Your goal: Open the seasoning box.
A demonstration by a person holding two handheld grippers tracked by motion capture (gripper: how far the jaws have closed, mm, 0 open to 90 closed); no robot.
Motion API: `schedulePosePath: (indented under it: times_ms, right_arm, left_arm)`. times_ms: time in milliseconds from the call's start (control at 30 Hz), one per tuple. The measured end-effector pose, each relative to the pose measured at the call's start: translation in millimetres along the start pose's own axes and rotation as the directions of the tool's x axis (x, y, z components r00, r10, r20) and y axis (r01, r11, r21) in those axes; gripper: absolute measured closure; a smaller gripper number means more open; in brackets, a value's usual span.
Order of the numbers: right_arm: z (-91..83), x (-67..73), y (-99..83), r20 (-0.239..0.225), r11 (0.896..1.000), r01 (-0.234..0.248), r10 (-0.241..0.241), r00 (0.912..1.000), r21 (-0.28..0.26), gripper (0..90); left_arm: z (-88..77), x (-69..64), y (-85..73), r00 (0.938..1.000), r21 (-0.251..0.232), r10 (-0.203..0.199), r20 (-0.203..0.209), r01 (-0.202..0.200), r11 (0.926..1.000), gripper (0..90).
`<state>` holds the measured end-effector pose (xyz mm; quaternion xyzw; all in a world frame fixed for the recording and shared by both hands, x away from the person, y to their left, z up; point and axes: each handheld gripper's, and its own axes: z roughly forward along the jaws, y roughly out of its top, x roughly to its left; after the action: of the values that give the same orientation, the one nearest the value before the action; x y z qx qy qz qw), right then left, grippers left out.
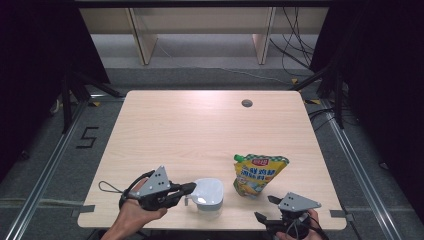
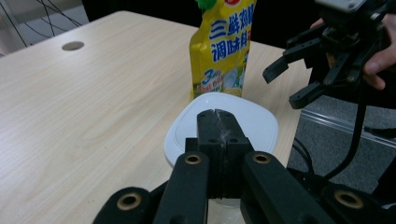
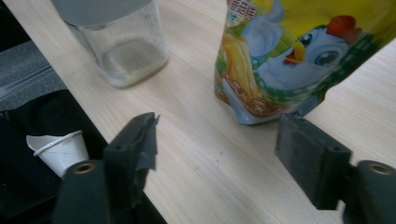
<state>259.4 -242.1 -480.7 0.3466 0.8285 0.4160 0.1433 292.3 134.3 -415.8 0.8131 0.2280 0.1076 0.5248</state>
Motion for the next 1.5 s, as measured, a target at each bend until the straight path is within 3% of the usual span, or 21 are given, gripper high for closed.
schedulePosePath:
  times_ms: [33, 167, 233, 267, 467, 500, 567, 633, 667, 700, 733, 1000, 1167, 1200, 1233, 1300, 1367, 1500]
  right_arm:
    - [-0.1, 1.0, 0.7, -0.011, 1.000, 0.023, -0.023, 0.9997, -0.007, 36.0]
    - [0.2, 2.0, 1.1, -0.020, 0.999, 0.034, -0.034, 0.9992, -0.013, 39.2]
    - [0.4, 2.1, 1.6, -0.018, 0.999, 0.046, -0.046, 0.9988, -0.011, 40.9]
    - [0.6, 2.3, 1.6, -0.019, 0.999, 0.050, -0.050, 0.9985, -0.014, 41.4]
    - [0.1, 3.9, 3.1, -0.018, 0.998, 0.057, -0.057, 0.9982, -0.025, 45.7]
    - [-0.2, 5.0, 3.5, -0.020, 0.998, 0.060, -0.061, 0.9980, -0.029, 46.6]
    - [-0.9, 6.8, 5.4, -0.029, 0.997, 0.062, -0.063, 0.9976, -0.037, 49.4]
    - [0.5, 7.1, 7.1, -0.030, 0.993, 0.093, -0.096, 0.9950, -0.067, 51.6]
    - [0.5, 7.1, 7.1, -0.030, 0.993, 0.093, -0.096, 0.9950, -0.067, 51.6]
    - [0.8, 9.6, 8.5, -0.045, 0.994, 0.089, -0.092, 0.9947, -0.070, 55.3]
    - [1.9, 10.9, 9.1, -0.044, 0.992, 0.094, -0.098, 0.9942, -0.082, 57.9]
    - [2.0, 23.1, 19.6, -0.063, 0.983, 0.109, -0.119, 0.9909, -0.149, 70.6]
    - [10.9, 31.6, 31.9, -0.123, 0.978, 0.080, -0.105, 0.9869, -0.192, 81.9]
    - [13.3, 31.7, 33.7, -0.140, 0.975, 0.100, -0.130, 0.9816, -0.200, 83.1]
    - [15.1, 33.5, 34.3, -0.143, 0.975, 0.090, -0.121, 0.9823, -0.202, 83.8]
    - [16.5, 35.2, 35.3, -0.152, 0.977, 0.087, -0.118, 0.9813, -0.195, 84.0]
    - [18.2, 36.4, 40.3, -0.140, 0.971, 0.107, -0.139, 0.9804, -0.214, 86.2]
    - [21.0, 38.6, 45.3, -0.157, 0.974, 0.092, -0.126, 0.9796, -0.207, 87.4]
  left_arm:
    - [1.5, 3.1, -0.5, 0.9998, 0.006, 0.018, 0.009, -0.018, 0.9998, 89.1]
    - [4.4, 6.0, -2.8, 0.9999, 0.015, -0.012, 0.002, 0.012, 0.9998, 89.1]
    - [5.7, 8.9, -6.4, 0.9999, 0.040, 0.004, -0.015, -0.003, 0.9992, 89.1]
    - [7.3, 9.5, -8.1, 0.9999, 0.034, -0.010, -0.004, 0.010, 0.9994, 89.1]
    - [7.4, 12.2, -10.2, 1.0000, 0.046, 0.003, -0.007, -0.003, 0.9989, 88.9]
    - [7.6, 11.4, -11.1, 0.9998, 0.039, -0.016, -0.012, 0.017, 0.9991, 88.9]
    - [6.9, 11.7, -12.3, 0.9999, 0.035, -0.009, -0.009, 0.010, 0.9994, 88.8]
    - [6.4, 11.9, -12.9, 0.9999, 0.034, -0.011, -0.008, 0.011, 0.9994, 88.8]
    - [6.3, 11.2, -13.9, 0.9995, 0.027, -0.028, -0.015, 0.029, 0.9992, 88.8]
    - [6.0, 13.1, -14.3, 0.9998, 0.024, -0.019, -0.002, 0.019, 0.9995, 88.7]
    - [5.5, 12.9, -16.7, 0.9989, 0.010, -0.047, 0.004, 0.047, 0.9989, 88.7]
    - [4.8, 12.5, -18.3, 0.9987, 0.004, -0.051, 0.000, 0.051, 0.9987, 88.7]
    - [3.5, 13.0, -19.6, 0.9992, 0.004, -0.040, -0.006, 0.040, 0.9992, 88.7]
    - [3.8, 12.5, -19.9, 0.9983, 0.001, -0.059, -0.007, 0.059, 0.9983, 88.4]
    - [3.5, 13.2, -19.7, 0.9992, 0.003, -0.039, -0.007, 0.039, 0.9992, 88.4]
    - [3.3, 13.1, -19.6, 0.9993, 0.005, -0.037, -0.004, 0.037, 0.9993, 88.5]
    - [3.2, 12.9, -20.2, 0.9987, 0.001, -0.051, -0.007, 0.051, 0.9987, 88.4]
    - [3.1, 12.9, -20.5, 0.9988, 0.001, -0.047, -0.009, 0.047, 0.9989, 88.5]
